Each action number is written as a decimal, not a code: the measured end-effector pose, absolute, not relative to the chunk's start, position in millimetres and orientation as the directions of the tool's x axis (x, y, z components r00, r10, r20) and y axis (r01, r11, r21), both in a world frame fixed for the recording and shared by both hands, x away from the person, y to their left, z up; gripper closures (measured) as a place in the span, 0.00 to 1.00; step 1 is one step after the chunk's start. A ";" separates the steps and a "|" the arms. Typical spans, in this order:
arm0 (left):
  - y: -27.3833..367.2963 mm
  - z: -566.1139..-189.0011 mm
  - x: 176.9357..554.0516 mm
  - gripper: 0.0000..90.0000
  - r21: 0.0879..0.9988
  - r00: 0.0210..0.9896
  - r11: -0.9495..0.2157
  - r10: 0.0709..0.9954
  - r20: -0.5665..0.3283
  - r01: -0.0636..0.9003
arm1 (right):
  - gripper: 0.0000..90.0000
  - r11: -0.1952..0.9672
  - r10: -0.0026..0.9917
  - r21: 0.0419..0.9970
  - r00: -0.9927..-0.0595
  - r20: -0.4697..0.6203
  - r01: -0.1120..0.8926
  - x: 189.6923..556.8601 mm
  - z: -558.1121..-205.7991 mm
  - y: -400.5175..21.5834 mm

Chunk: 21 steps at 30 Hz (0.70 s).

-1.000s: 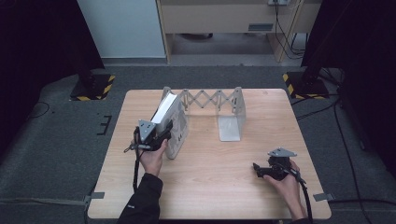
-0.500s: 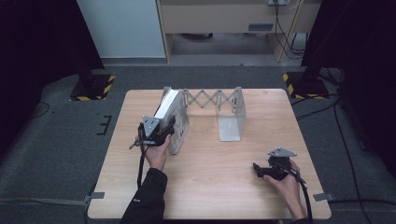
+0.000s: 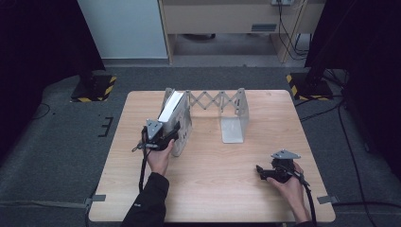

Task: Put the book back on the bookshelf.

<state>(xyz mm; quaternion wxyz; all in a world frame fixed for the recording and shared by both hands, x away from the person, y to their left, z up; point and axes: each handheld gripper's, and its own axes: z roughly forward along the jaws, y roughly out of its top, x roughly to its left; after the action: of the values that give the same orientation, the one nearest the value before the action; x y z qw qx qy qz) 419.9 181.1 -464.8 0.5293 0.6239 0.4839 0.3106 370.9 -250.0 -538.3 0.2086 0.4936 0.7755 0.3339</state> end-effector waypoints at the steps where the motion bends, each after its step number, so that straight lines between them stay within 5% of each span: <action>1: 181.7 -465.5 419.8 0.52 0.962 0.341 0.032 0.931 -0.128 0.272 | 0.13 0.290 0.905 0.724 -0.426 0.006 0.626 370.9 -538.3 -250.0; 21: 179.7 -462.6 427.3 0.57 0.966 0.268 0.017 0.959 -0.089 0.259 | 0.13 0.290 0.905 0.724 -0.426 0.005 0.626 370.9 -538.3 -250.0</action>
<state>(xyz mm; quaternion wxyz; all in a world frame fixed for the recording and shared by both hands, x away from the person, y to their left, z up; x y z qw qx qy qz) 427.3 179.7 -462.6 0.5103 0.6112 0.4983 0.3430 370.9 -250.0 -538.3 0.2090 0.4935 0.7755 0.3338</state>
